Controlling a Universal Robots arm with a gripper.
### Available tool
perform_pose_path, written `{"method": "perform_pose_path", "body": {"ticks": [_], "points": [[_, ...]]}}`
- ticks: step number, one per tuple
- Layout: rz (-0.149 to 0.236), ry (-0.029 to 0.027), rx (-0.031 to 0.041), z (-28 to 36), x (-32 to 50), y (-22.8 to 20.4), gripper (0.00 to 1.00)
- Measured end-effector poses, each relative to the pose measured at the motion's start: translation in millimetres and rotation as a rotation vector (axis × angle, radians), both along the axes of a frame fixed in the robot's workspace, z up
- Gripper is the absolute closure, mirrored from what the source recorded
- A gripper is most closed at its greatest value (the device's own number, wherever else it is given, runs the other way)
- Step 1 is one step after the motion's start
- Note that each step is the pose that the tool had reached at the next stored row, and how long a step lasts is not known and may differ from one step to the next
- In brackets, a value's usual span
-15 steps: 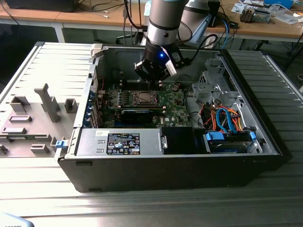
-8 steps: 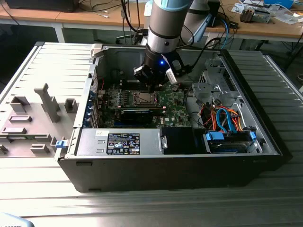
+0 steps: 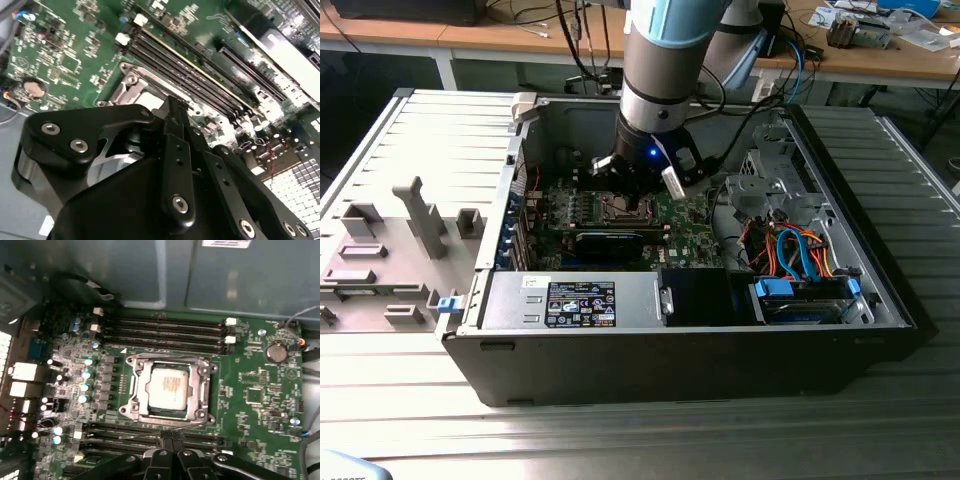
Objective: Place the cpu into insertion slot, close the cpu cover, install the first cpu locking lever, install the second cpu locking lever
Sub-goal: 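Install the second cpu locking lever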
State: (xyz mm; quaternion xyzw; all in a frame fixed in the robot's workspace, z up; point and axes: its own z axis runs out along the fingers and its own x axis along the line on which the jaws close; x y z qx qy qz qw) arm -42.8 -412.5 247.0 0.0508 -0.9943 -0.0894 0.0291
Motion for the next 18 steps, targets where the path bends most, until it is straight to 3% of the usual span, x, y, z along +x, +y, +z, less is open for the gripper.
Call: {"method": "perform_pose_path", "body": {"ticks": [3, 7, 12, 18], "points": [[0.000, -0.0005, 0.0104, -3.7, -19.7, -2.4, 0.89], [0.000, -0.0006, 0.0187, -8.6, -34.9, -3.8, 0.89], [0.000, -0.0005, 0.0229, -17.0, -43.1, -4.6, 0.89], [0.000, -0.0006, 0.0267, -27.6, -45.7, -4.8, 0.89]]}}
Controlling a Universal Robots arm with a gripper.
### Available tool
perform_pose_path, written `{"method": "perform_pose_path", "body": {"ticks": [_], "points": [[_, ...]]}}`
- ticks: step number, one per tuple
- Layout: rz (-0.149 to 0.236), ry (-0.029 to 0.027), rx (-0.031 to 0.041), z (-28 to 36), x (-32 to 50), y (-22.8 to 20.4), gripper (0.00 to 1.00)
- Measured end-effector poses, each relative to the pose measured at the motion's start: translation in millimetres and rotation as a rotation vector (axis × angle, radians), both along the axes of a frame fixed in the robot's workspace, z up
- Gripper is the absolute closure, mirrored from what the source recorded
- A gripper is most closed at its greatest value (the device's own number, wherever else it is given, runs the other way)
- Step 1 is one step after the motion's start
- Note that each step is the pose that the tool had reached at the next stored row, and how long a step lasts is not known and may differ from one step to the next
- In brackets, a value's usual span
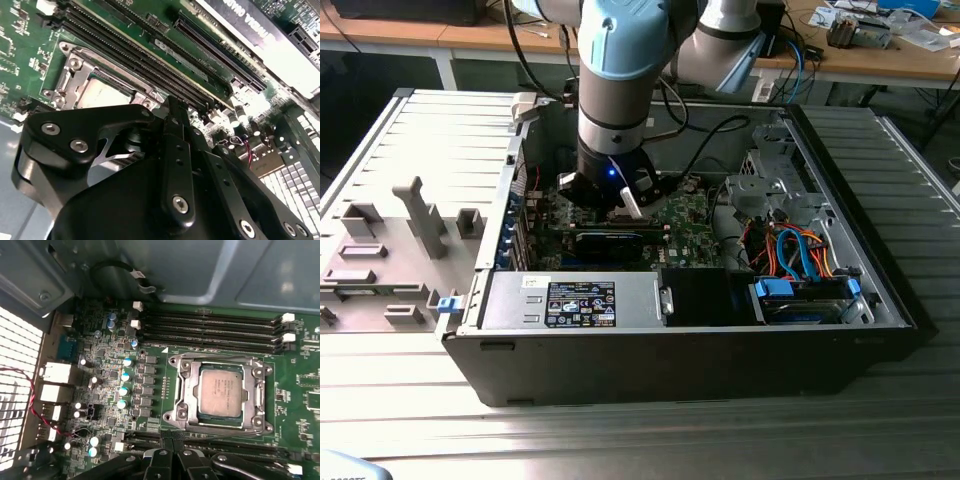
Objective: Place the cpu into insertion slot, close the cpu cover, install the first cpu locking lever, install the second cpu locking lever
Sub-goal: 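Install the second cpu locking lever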
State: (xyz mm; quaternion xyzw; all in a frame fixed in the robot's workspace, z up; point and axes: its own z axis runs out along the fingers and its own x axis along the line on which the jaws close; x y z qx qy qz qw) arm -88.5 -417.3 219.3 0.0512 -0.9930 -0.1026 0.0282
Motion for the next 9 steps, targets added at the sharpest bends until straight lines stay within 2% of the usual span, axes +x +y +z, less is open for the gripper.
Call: {"method": "perform_pose_path", "body": {"ticks": [6, 9], "points": [[0.001, 0.0002, 0.0080, -6.9, -3.0, 0.0, 0.89], [0.003, 0.0002, 0.0183, -12.8, -3.3, 1.8, 0.89]]}}
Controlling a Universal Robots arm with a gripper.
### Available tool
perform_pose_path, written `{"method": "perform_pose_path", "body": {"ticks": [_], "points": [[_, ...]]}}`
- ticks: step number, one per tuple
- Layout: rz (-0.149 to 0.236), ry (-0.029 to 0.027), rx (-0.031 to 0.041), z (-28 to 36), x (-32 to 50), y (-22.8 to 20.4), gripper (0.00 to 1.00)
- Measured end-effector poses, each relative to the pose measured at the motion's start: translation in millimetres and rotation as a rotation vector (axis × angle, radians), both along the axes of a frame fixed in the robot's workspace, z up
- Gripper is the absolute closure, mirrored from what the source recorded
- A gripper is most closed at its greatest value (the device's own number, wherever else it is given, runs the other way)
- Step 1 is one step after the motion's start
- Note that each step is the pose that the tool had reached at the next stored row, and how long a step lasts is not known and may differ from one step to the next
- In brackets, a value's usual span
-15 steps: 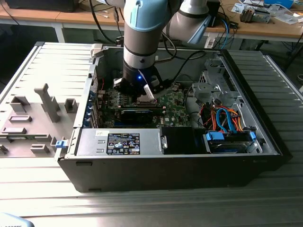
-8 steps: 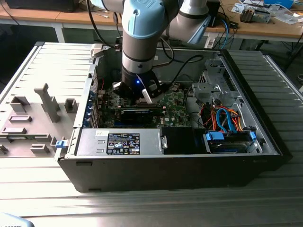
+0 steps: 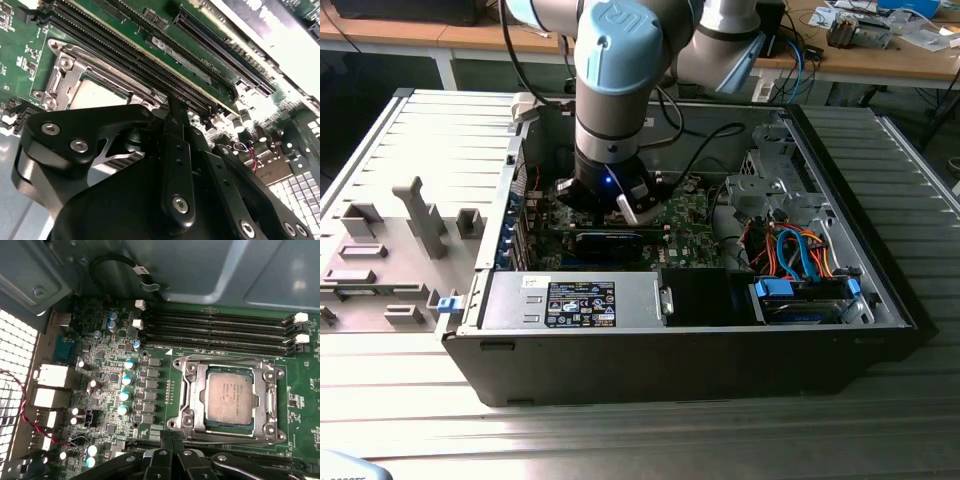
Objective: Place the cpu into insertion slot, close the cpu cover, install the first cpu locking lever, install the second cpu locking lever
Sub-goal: 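Install the second cpu locking lever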
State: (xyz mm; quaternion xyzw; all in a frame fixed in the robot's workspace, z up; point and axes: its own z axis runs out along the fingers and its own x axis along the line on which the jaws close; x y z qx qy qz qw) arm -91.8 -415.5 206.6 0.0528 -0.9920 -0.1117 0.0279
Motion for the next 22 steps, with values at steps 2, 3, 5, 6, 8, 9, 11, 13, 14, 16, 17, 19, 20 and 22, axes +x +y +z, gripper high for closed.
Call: {"method": "perform_pose_path", "body": {"ticks": [2, 3, 5, 6, 8, 9, 11, 13, 14, 16, 17, 19, 20, 22], "points": [[0.000, -0.0001, 0.0054, -3.0, 0.0, 1.0, 0.89], [0.000, 0.0000, 0.0093, -4.3, 0.0, 1.7, 0.89], [0.000, 0.0001, 0.0142, -5.6, -0.1, 3.2, 0.89], [0.001, -0.0002, 0.0180, -6.3, 0.0, 4.7, 0.89], [0.001, -0.0001, 0.0225, -7.2, 0.0, 7.1, 0.89], [0.001, -0.0002, 0.0248, -7.6, 0.0, 8.2, 0.89], [0.002, 0.0003, 0.0322, -8.7, -0.1, 11.2, 0.89], [0.003, -0.0003, 0.0336, -8.4, 0.1, 12.0, 0.89], [0.003, -0.0010, 0.0339, -7.4, 0.1, 12.3, 0.89], [0.003, -0.0003, 0.0280, -2.2, 0.2, 12.1, 0.89], [0.003, -0.0003, 0.0232, 3.0, 1.5, 12.1, 0.89], [0.003, 0.0026, 0.0174, 4.8, 5.7, 12.1, 0.89], [0.003, 0.0096, 0.0142, 5.0, 11.8, 12.3, 0.89], [0.002, 0.0268, 0.0127, 5.0, 24.6, 13.1, 0.89]]}}
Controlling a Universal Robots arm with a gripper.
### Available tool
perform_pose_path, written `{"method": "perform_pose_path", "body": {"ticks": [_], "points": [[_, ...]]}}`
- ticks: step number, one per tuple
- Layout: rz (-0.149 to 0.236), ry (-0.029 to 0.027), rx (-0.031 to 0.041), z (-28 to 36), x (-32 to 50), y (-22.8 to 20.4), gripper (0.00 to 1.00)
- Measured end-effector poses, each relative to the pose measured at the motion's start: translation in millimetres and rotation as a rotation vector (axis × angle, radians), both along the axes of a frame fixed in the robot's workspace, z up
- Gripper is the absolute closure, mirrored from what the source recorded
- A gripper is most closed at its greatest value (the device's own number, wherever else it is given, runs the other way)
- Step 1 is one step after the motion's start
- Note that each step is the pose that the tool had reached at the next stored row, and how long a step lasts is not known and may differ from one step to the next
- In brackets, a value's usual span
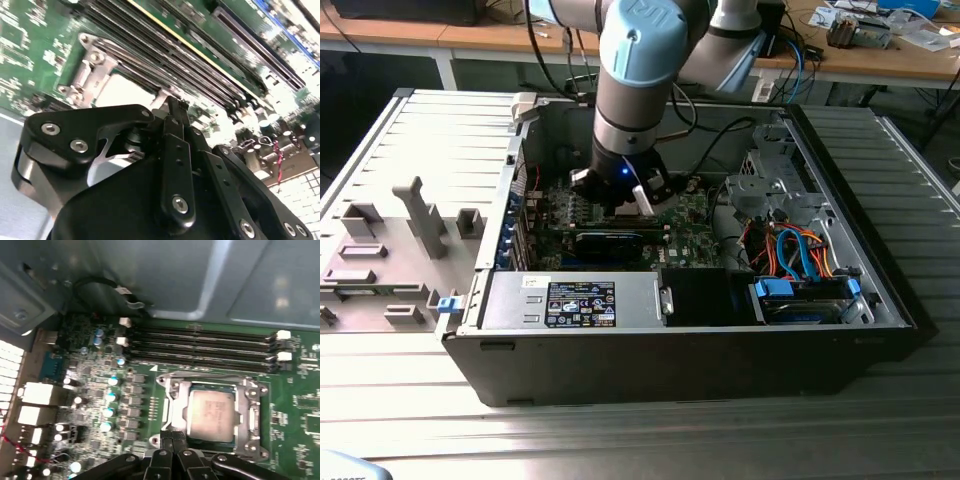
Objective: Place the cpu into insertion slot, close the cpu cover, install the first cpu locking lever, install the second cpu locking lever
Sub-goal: 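Install the second cpu locking lever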
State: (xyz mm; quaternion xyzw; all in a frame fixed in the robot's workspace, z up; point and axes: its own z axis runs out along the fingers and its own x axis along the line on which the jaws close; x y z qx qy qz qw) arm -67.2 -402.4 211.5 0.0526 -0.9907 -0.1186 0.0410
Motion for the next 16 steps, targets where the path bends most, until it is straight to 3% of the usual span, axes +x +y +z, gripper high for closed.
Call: {"method": "perform_pose_path", "body": {"ticks": [2, 3, 4, 5, 6, 8, 9, 10, 11, 13, 16], "points": [[0.000, 0.0107, -0.0001, 0.0, 7.6, 0.7, 0.89], [0.000, 0.0217, -0.0001, 0.0, 16.1, 2.2, 0.89], [0.000, 0.0293, -0.0005, 0.0, 23.0, 5.7, 0.89], [0.000, 0.0315, -0.0017, 0.0, 25.9, 9.3, 0.89], [0.000, 0.0323, -0.0075, 0.1, 27.9, 15.5, 0.89], [-0.001, 0.0322, -0.0253, 0.4, 28.8, 18.4, 0.89], [-0.001, 0.0322, -0.0472, 0.9, 29.1, 19.3, 0.89], [-0.001, 0.0322, -0.0639, 1.0, 29.3, 19.7, 0.89], [-0.003, 0.0321, -0.0958, 1.5, 29.7, 20.9, 0.89], [-0.003, 0.0334, -0.1107, 1.8, 31.4, 23.0, 0.89], [-0.003, 0.0373, -0.1204, 1.8, 35.3, 28.4, 0.89]]}}
